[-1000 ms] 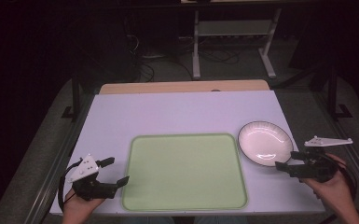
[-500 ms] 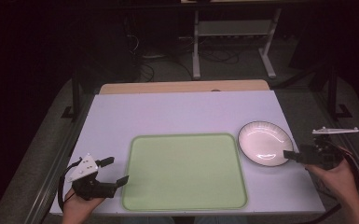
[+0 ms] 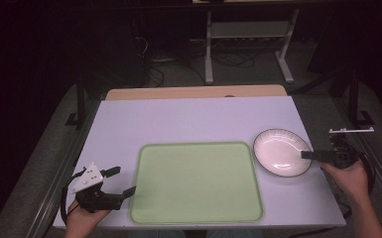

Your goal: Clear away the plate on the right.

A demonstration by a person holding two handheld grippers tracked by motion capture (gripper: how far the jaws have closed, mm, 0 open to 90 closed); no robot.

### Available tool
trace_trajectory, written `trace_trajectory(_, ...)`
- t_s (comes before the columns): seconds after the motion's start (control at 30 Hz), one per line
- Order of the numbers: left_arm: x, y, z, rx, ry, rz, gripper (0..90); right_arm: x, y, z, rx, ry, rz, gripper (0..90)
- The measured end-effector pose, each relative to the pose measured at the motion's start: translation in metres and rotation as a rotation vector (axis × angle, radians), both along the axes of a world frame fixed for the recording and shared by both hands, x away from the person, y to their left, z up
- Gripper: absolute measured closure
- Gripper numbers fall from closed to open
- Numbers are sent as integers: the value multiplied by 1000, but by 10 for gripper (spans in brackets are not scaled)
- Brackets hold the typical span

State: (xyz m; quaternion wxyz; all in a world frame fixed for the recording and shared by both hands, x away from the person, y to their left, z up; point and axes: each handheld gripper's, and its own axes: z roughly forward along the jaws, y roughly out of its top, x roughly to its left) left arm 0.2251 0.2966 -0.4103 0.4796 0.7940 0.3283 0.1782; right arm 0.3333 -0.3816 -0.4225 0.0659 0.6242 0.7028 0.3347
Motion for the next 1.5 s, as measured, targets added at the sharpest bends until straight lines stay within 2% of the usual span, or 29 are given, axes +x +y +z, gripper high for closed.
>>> trace_trajectory(0.07, 0, 0, 0, 0, 1, 0, 134, 1, -1, -1, 7, 6, -10, 415)
trace_trajectory(0.1, 1, 0, 0, 3, 1, -3, 134, 4, -3, -3, 41, 20, -23, 467)
trace_trajectory(0.17, 0, -1, 0, 4, 1, -4, 134, 6, -5, -5, 62, 37, -38, 516)
trace_trajectory(0.23, 0, -1, 0, 3, 1, -4, 134, 7, -5, -6, 63, 52, -47, 536)
trace_trajectory(0.3, 0, -1, 0, -7, 1, -6, 134, 10, -5, -8, 63, 80, -72, 612)
trace_trajectory(0.33, 0, -1, 0, -7, 1, -6, 134, 10, -5, -8, 63, 80, -72, 612)
trace_trajectory(0.43, 0, 0, 1, -13, 1, -4, 134, 13, -5, -9, 76, 95, -81, 698)
trace_trajectory(0.5, 1, 0, 1, -13, 3, -4, 134, 15, -5, -10, 74, 123, -96, 761)
trace_trajectory(0.57, 1, 1, 1, -16, 4, -6, 134, 16, -6, -11, 85, 128, -100, 764)
trace_trajectory(0.6, 1, 1, 1, -18, 3, -7, 134, 17, -8, -12, 110, 138, -110, 759)
trace_trajectory(0.73, 0, 0, 1, -20, 2, -6, 134, 19, -7, -17, 130, 149, -118, 781)
trace_trajectory(0.83, 1, 1, 1, -22, 1, -7, 134, 18, -13, -18, 192, 158, -142, 820)
trace_trajectory(0.9, 1, 1, 1, -21, 1, -6, 134, 17, -15, -19, 206, 155, -145, 826)
trace_trajectory(0.93, 1, 1, 1, -19, 2, -7, 134, 17, -18, -21, 238, 156, -154, 834)
trace_trajectory(1.2, 1, 0, 1, -14, 2, -7, 134, 16, -19, -22, 266, 159, -182, 846)
trace_trajectory(1.27, 1, 1, 0, -15, 6, -4, 135, 17, -19, -23, 285, 161, -195, 849)
trace_trajectory(1.3, 2, 1, 0, -16, 6, -5, 135, 16, -21, -23, 328, 156, -209, 850)
trace_trajectory(1.4, 2, 1, 1, -18, 5, -5, 135, 16, -21, -23, 330, 163, -205, 848)
trace_trajectory(1.5, 1, 1, 1, -21, 3, -5, 134, 15, -22, -21, 357, 152, -212, 845)
